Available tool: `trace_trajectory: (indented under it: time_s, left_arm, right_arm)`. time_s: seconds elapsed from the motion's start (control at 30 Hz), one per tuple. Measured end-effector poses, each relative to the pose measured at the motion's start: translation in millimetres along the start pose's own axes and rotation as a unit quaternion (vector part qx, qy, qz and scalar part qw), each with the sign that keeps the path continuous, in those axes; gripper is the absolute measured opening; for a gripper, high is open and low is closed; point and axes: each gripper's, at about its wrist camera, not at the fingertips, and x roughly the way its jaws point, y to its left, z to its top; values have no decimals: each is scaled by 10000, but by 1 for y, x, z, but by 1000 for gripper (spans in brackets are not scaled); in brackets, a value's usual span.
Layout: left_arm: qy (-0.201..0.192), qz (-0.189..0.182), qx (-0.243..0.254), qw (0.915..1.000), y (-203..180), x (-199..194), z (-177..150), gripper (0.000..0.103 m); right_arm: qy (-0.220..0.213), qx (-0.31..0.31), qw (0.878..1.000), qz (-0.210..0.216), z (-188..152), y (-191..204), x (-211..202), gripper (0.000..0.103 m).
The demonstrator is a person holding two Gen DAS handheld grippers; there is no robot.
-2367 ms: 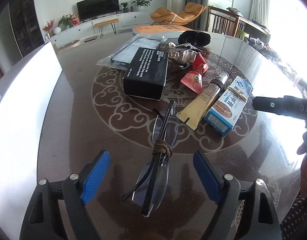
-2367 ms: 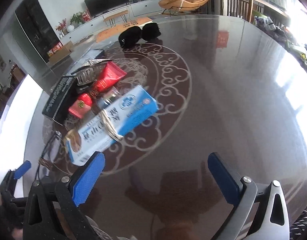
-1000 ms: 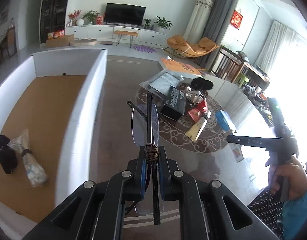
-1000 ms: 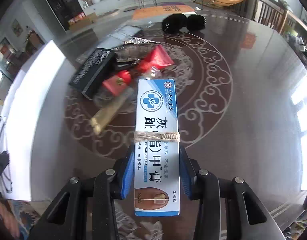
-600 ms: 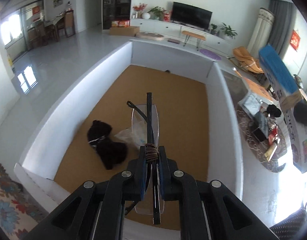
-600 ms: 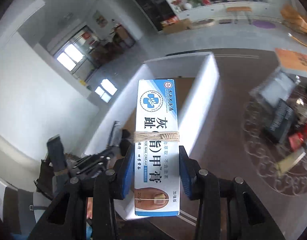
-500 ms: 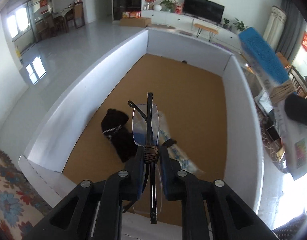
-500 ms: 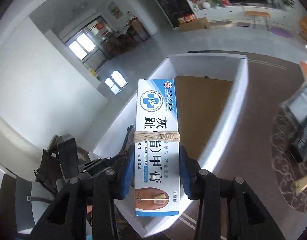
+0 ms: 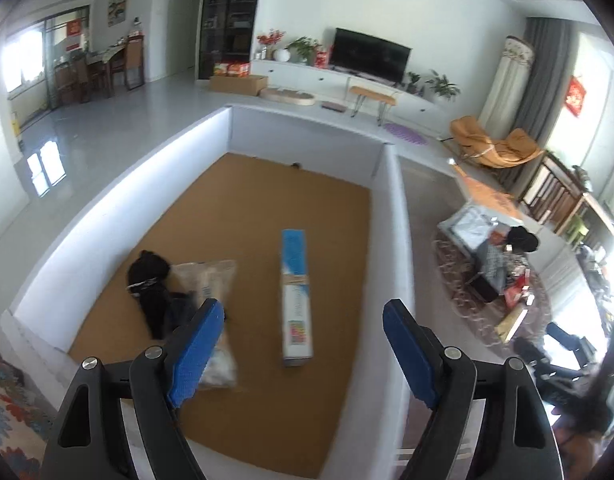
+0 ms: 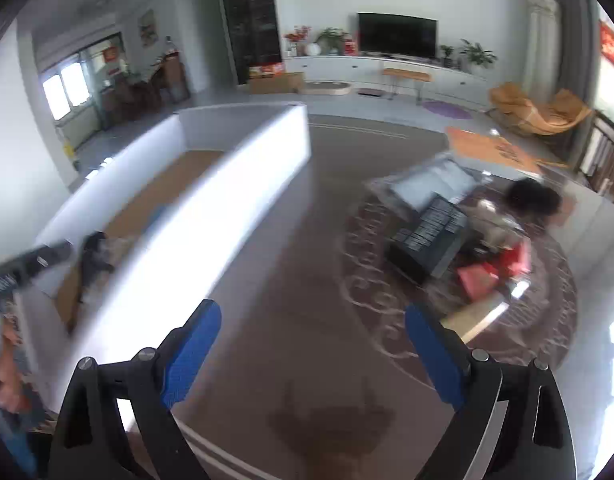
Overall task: Organize objects
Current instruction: 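Return both grippers to the table above the remaining pile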
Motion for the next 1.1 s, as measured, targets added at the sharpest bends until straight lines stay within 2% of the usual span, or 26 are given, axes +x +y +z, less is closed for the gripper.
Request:
trace_trajectory:
  time_s: [0.07, 0.13, 0.2, 0.33, 0.4, 0.47, 0.57, 0.7, 0.87, 1.1]
  left_arm:
    - [-97, -429, 279, 9986, -36, -11, 1, 81]
    - [-119, -813, 655, 9945, -75, -18, -5, 82]
    - [-17, -1101, 1050, 9884, -115, -16, -16, 92]
    - [362, -1329, 1581, 9778, -179, 12, -55, 94]
    - [716, -1291, 1672, 9748, -202, 37, -75, 94]
    - [892, -1268, 1684, 9735, -212, 58, -89, 94]
    - [975, -960, 1745, 9751, -222, 84, -101, 94]
    - [1029, -740, 1671, 9778, -224, 106, -99, 94]
    - [995, -577, 1576, 9808, -222, 126, -92, 94]
    - [932, -508, 1619, 9811, -221, 138, -89, 94]
  right_arm:
    - [145, 257, 9983, -508, -29, -40, 1, 94]
    - [351, 599, 9942, -826, -52, -81, 5, 94]
    - [463, 867, 9888, -1126, -72, -113, 7, 94]
    - [515, 1162, 9812, -1455, -88, -152, 7, 94]
    - [518, 1196, 9800, -1501, -91, -161, 5, 94]
    - [499, 1156, 9805, -1512, -88, -156, 1, 94]
    - [538, 1051, 9817, -1492, -90, -157, 7, 94]
    - [537, 1150, 9824, -1373, -90, -162, 13, 95]
    - [625, 1405, 9798, -1276, -92, -169, 17, 102]
    - [639, 1489, 9789, -1247, -93, -172, 18, 103]
